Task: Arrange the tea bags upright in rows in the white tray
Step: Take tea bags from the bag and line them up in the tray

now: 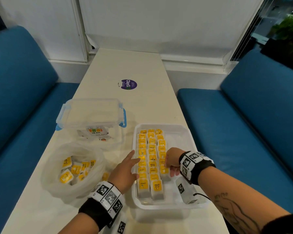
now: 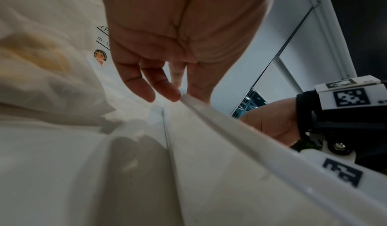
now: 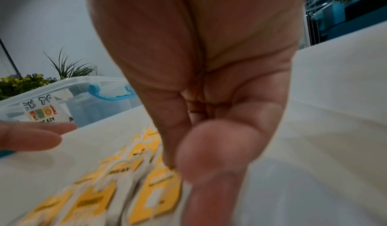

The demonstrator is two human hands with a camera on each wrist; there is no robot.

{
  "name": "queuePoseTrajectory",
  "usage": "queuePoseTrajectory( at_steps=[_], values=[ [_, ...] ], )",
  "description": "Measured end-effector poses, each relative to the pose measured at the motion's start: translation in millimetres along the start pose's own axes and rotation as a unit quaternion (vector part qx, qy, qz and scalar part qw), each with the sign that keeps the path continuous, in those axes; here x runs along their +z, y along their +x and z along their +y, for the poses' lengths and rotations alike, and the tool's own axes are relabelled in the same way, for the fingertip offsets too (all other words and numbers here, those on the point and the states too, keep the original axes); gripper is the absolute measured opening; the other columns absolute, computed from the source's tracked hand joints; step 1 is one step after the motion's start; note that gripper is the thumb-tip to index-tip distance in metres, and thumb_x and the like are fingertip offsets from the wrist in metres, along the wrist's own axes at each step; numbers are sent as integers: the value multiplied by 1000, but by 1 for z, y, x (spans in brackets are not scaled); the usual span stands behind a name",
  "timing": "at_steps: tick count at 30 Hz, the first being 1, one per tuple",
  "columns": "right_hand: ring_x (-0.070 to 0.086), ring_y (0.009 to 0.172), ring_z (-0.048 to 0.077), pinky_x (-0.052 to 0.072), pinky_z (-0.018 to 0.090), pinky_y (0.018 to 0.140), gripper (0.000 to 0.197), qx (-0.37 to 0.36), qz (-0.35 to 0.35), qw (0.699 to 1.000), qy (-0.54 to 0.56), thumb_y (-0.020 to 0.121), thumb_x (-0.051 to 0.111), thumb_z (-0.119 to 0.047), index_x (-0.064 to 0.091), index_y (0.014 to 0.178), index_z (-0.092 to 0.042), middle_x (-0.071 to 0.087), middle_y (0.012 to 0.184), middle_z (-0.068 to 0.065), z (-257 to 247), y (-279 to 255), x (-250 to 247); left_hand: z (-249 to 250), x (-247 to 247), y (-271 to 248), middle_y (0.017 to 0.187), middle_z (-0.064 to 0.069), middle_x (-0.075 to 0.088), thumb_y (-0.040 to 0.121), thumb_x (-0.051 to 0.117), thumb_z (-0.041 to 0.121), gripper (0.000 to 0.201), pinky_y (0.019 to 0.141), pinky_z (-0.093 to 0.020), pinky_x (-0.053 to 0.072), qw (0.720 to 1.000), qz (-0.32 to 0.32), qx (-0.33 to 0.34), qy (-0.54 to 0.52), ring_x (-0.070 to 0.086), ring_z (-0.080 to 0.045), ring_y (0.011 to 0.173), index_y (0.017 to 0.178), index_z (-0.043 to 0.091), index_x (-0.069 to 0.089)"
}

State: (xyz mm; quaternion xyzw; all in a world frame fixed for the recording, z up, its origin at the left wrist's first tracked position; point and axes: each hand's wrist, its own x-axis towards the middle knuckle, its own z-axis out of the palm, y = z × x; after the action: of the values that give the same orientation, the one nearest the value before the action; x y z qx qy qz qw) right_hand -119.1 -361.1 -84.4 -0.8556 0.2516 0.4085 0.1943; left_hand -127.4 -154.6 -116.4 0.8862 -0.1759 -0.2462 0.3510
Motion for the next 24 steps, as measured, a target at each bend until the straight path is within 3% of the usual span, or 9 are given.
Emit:
queuePoseTrajectory(
  at_steps=[2, 5, 7, 10, 13, 17, 19, 21, 24],
  values=[
    [56, 54, 18, 46, 28, 55, 27, -2, 23, 1000, 3, 93, 57, -20, 52, 70, -6, 61, 52, 5, 1, 0, -3, 1, -1, -1, 156, 18, 10, 86, 63, 14, 59, 100, -27, 42, 1000, 0, -3, 2, 50, -22, 124, 139, 30, 42],
    [67, 60, 20, 49, 28, 50, 15, -18, 42, 998, 45, 93, 56, -16, 56, 89, -2, 61, 77, 9, 1, -12, -15, 5, -3, -3, 157, 17, 10, 87, 62, 13, 58, 100, -27, 42, 1000, -4, -7, 12, 49, -22, 124, 139, 29, 41],
    [63, 62, 19, 47, 26, 51, 17, -50, 70, 994, 69, 95, 53, -16, 56, 104, -2, 58, 78, 6, 0, -25, -29, 8, -5, -6, 157, 16, 10, 88, 61, 15, 59, 100, -27, 41, 999, -11, -9, 31, 49, -19, 123, 140, 29, 39],
    [63, 68, 23, 45, 27, 50, 12, -115, 102, 981, 119, 94, 51, -15, 58, 96, -6, 60, 79, 7, -2, -47, -52, 16, -15, -16, 154, 9, 25, 89, 60, 20, 55, 100, -24, 39, 999, 3, -9, 49, 47, -14, 124, 140, 29, 38],
    [63, 59, 18, 46, 21, 42, 12, -212, 146, 953, 158, 93, 50, -10, 55, 82, -12, 59, 76, 6, -10, -67, -66, 25, -39, -30, 136, 9, 45, 90, 59, 21, 46, 85, -17, 40, 995, 90, -3, 47, 53, -8, 105, 133, 30, 46],
    [65, 64, 19, 51, 25, 48, 5, -300, 141, 927, 179, 91, 54, -9, 58, 88, -9, 63, 81, 10, -40, -86, -60, 23, -88, -52, 119, 9, 52, 88, 61, 16, 35, 77, -19, 38, 969, 247, -13, 4, 53, -6, 89, 120, 28, 58],
    [65, 69, 18, 53, 29, 55, 2, -339, 135, 917, 164, 89, 58, -10, 58, 90, -8, 64, 82, 8, -66, -91, -47, 9, -112, -64, 113, 11, 51, 88, 60, 16, 31, 75, -18, 37, 952, 304, -37, 3, 52, -6, 92, 117, 28, 61],
    [62, 73, 16, 51, 28, 60, 5, -385, 122, 905, 132, 87, 62, -12, 58, 90, -10, 61, 80, 3, -95, -96, -29, -12, -132, -74, 115, 11, 50, 89, 59, 17, 27, 81, -19, 37, 943, 326, -69, 20, 51, -9, 102, 113, 29, 63],
    [55, 74, 11, 45, 22, 66, 9, -437, 118, 889, 60, 85, 64, -11, 62, 94, -13, 57, 81, -4, -145, -100, -1, -47, -153, -81, 132, 3, 48, 86, 63, 23, 19, 97, -30, 36, 948, 274, -139, 83, 44, -19, 123, 103, 31, 66]
  ],
)
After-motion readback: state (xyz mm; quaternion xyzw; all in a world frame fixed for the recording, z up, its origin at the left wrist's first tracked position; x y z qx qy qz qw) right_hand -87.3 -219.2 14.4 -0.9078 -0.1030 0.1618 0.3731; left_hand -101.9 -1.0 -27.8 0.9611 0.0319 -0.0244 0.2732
